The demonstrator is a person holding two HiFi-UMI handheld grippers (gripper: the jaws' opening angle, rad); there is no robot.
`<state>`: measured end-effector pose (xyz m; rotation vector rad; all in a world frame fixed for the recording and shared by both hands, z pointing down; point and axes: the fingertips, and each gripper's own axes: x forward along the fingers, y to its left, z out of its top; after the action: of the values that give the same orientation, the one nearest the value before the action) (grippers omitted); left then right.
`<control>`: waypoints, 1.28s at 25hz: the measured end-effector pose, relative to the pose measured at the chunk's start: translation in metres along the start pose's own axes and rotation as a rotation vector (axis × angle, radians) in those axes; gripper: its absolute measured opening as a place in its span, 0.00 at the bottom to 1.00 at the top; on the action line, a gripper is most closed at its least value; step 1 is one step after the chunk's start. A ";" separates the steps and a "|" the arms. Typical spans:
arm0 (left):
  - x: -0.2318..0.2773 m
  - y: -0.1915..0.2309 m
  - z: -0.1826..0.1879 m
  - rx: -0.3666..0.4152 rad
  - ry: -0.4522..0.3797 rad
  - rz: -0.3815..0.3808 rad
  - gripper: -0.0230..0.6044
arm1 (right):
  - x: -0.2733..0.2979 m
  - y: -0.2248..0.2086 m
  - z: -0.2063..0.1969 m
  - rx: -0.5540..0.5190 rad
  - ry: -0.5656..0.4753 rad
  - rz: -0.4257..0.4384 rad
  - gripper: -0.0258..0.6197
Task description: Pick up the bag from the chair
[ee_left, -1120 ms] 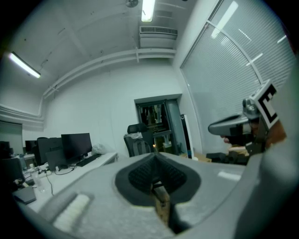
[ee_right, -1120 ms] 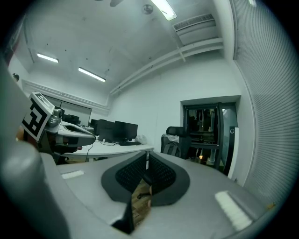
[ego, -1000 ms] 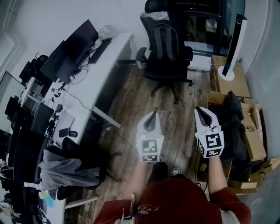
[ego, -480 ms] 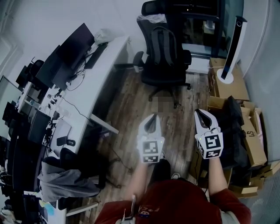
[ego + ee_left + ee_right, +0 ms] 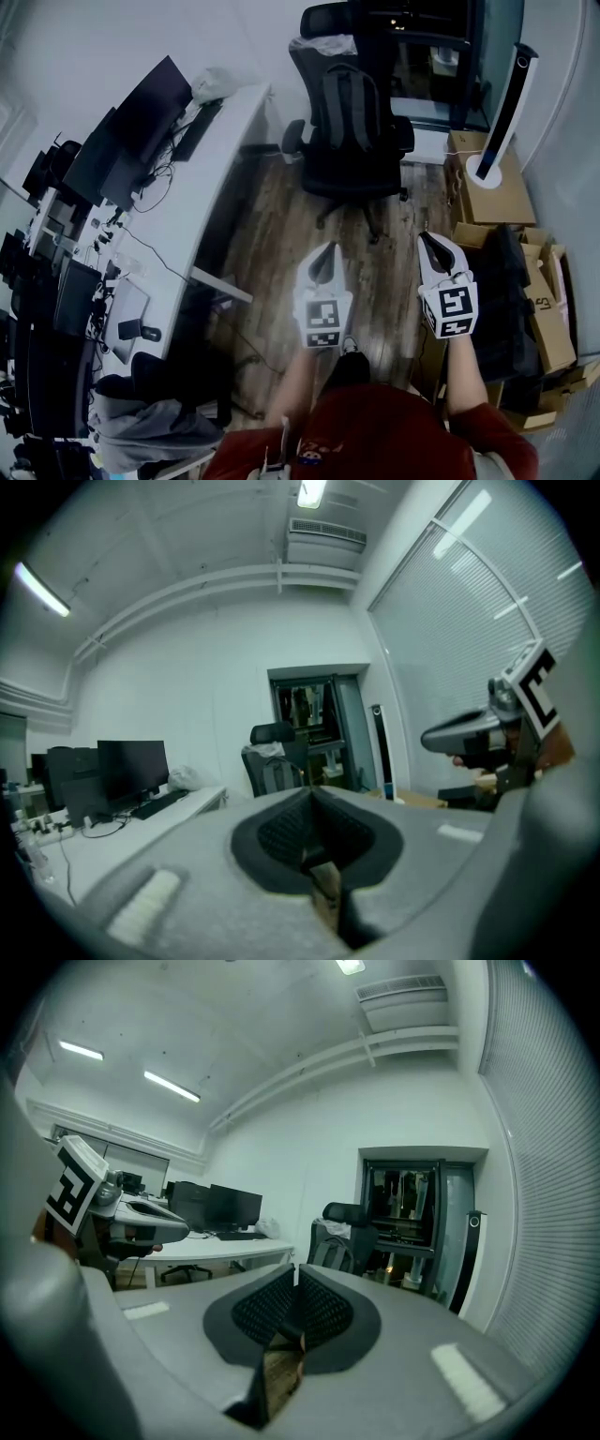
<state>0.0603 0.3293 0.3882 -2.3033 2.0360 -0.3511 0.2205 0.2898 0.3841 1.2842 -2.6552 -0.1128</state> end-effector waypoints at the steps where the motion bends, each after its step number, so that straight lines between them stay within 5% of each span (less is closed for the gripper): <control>1: 0.007 0.009 0.000 -0.001 -0.001 0.003 0.03 | 0.011 0.001 0.002 -0.002 0.003 0.000 0.06; 19: 0.093 0.174 -0.024 -0.033 0.031 0.055 0.03 | 0.199 0.053 0.032 -0.049 0.035 0.061 0.06; 32: 0.133 0.218 -0.028 -0.038 0.011 0.023 0.03 | 0.249 0.051 0.043 -0.061 0.038 -0.013 0.06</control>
<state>-0.1437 0.1727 0.3935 -2.3020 2.0909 -0.3273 0.0214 0.1260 0.3841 1.2720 -2.5914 -0.1686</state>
